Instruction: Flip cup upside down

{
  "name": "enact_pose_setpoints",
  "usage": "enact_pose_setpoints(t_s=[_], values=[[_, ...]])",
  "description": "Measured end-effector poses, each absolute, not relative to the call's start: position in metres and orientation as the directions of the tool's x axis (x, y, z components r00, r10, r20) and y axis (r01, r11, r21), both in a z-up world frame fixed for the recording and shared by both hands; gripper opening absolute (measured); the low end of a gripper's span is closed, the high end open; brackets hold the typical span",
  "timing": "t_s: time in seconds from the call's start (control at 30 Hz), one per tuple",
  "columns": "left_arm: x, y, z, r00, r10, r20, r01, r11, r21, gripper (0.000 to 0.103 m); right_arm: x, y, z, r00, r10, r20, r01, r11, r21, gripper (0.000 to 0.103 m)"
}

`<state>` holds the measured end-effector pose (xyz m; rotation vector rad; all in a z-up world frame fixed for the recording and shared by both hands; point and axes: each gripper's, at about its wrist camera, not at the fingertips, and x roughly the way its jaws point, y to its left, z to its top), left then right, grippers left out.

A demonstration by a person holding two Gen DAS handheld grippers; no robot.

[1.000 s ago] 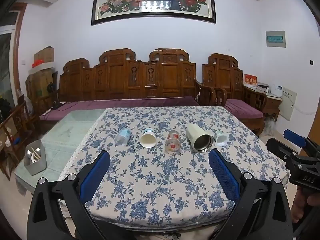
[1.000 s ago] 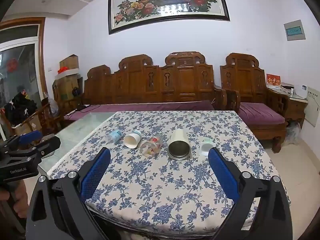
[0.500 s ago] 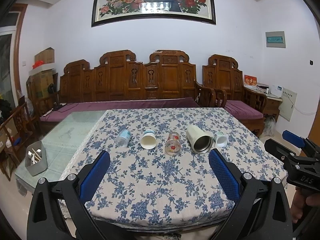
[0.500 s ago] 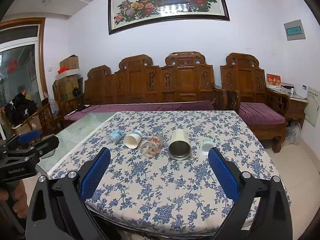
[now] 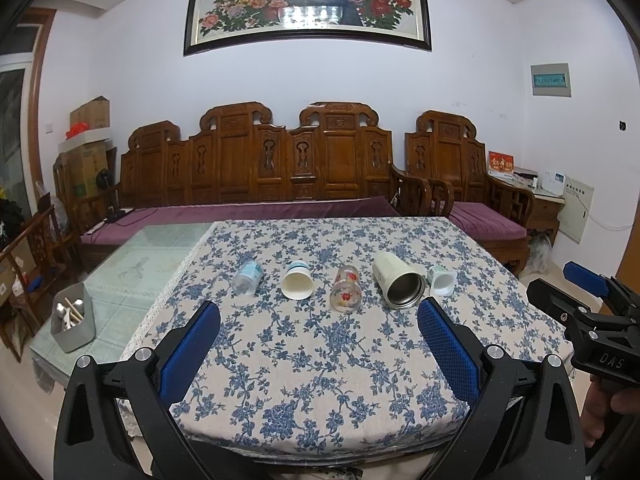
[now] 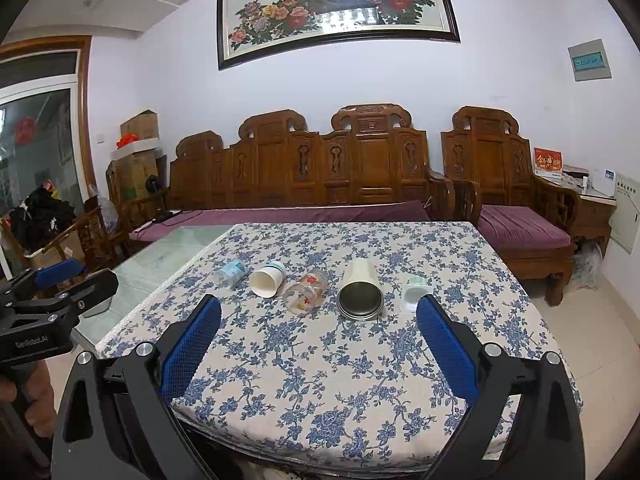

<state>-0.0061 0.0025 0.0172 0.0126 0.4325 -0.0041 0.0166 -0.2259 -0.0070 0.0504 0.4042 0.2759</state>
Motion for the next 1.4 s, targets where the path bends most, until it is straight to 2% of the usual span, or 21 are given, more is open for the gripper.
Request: enact_pose_setpoints(t_s=[1.4], values=[[-0.006,0.003,0.013,0.905,0.005,-0.424,0.003,1.0,0.017,0.095,0.013,-0.221,0.0,0.879,0.285,-0.381,-0.266,0.958,0.105,0.099]])
